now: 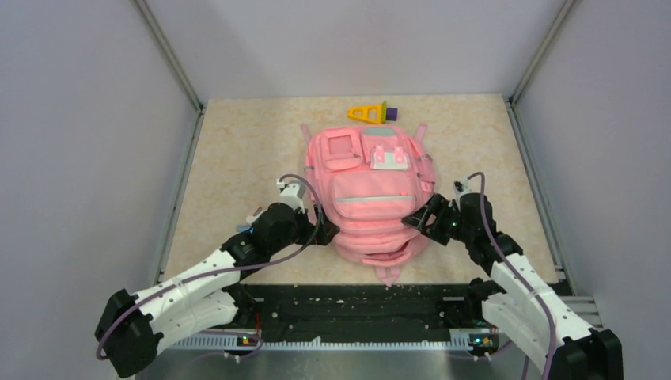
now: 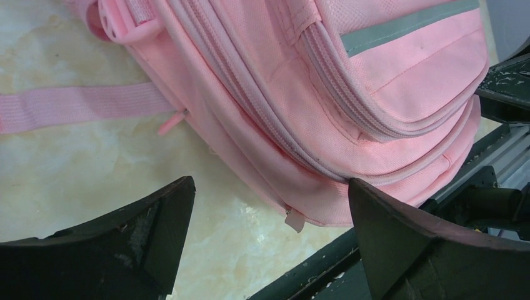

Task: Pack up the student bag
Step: Zip the student bag at the center of the board.

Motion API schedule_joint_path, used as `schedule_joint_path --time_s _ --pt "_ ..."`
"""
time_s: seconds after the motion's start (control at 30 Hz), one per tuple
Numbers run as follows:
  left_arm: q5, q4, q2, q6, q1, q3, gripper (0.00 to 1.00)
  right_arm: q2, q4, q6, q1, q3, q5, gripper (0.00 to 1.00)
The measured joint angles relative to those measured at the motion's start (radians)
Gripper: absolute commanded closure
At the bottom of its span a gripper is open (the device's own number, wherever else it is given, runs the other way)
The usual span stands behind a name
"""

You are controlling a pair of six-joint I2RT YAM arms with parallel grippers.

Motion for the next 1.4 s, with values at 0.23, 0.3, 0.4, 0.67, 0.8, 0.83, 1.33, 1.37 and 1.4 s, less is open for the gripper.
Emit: schedule_joint_path --time_s 0.23,0.3,0.4,0.67,0.8,0.83,1.33,1.37,1.4 --pt "0.096 0.113 0.123 -0.002 0.0 -0.001 0.24 0.016 0.074 0.017 0.019 0.0 -0.006 0.7" --pt "0.137 0.14 0.159 0.014 0.002 0.002 0.23 0.016 0.086 0.021 0.019 0.002 0.008 0.89" --pt "0.174 0.169 0.18 0.048 0.003 0.009 0.15 0.025 0.064 0.01 0.019 0.032 0.053 1.0" --pt "0.125 0.224 0.019 0.129 0.003 -0.007 0.06 0.209 0.003 -0.144 -0.046 0.249 0.133 1.0" --pt "0.052 0.242 -0.055 0.158 0.003 -0.062 0.13 0.36 0.017 -0.205 -0.102 0.333 0.114 1.0" --pt "0.035 0.241 -0.053 0.163 0.003 -0.071 0.15 0.395 0.024 -0.214 -0.117 0.352 0.101 1.0" --pt "-0.117 0.399 0.282 0.273 0.004 -0.138 0.32 0.497 0.071 -0.261 -0.211 0.402 -0.024 1.0" --pt "-0.117 0.422 0.317 0.284 0.004 -0.136 0.32 0.497 0.071 -0.262 -0.211 0.402 -0.024 1.0" --pt "-0.117 0.447 0.351 0.292 0.004 -0.133 0.32 0.495 0.071 -0.265 -0.211 0.402 -0.025 1.0"
